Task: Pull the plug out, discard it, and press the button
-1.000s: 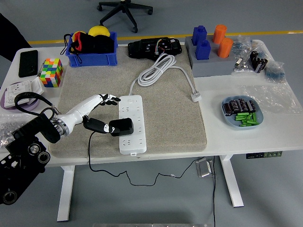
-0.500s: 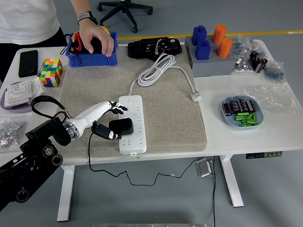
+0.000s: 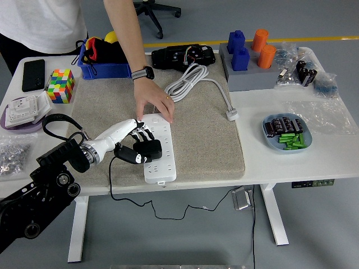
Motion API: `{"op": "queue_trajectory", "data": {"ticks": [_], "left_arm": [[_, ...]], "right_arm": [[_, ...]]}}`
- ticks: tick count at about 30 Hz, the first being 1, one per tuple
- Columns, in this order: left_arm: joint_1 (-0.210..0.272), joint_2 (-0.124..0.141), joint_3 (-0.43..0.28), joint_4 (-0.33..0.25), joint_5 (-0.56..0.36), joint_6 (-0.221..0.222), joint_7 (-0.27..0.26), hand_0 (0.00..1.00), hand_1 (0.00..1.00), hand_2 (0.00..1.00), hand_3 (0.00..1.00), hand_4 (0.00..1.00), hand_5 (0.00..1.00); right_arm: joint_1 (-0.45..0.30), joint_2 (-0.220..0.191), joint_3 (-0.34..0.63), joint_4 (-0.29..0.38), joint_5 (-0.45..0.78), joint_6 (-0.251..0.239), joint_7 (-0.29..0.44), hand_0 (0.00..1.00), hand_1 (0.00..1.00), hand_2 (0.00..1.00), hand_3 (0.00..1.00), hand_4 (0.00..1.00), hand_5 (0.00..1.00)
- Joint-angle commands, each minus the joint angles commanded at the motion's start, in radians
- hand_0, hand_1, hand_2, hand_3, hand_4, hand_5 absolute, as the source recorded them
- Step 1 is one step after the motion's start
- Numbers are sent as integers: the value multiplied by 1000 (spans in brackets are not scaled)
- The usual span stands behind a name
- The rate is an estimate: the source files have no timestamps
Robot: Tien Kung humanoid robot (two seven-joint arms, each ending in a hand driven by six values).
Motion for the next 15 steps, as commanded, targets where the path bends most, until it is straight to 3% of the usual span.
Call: {"op": "queue_trajectory", "data": {"ticks": [8,15], "left_arm": [[5,4,-20,-5,-17,11,-22,520,297,322,496,713,2],[14,14,-59,-39,-85,7,-36,518,296,319,496,718,2]], "right_arm": [[-1,0,4,-2,-2,0,0,752,716,717,737,772,632],[-1,2,2,0,-1,0,0,752,716,717,737,772,631]]}}
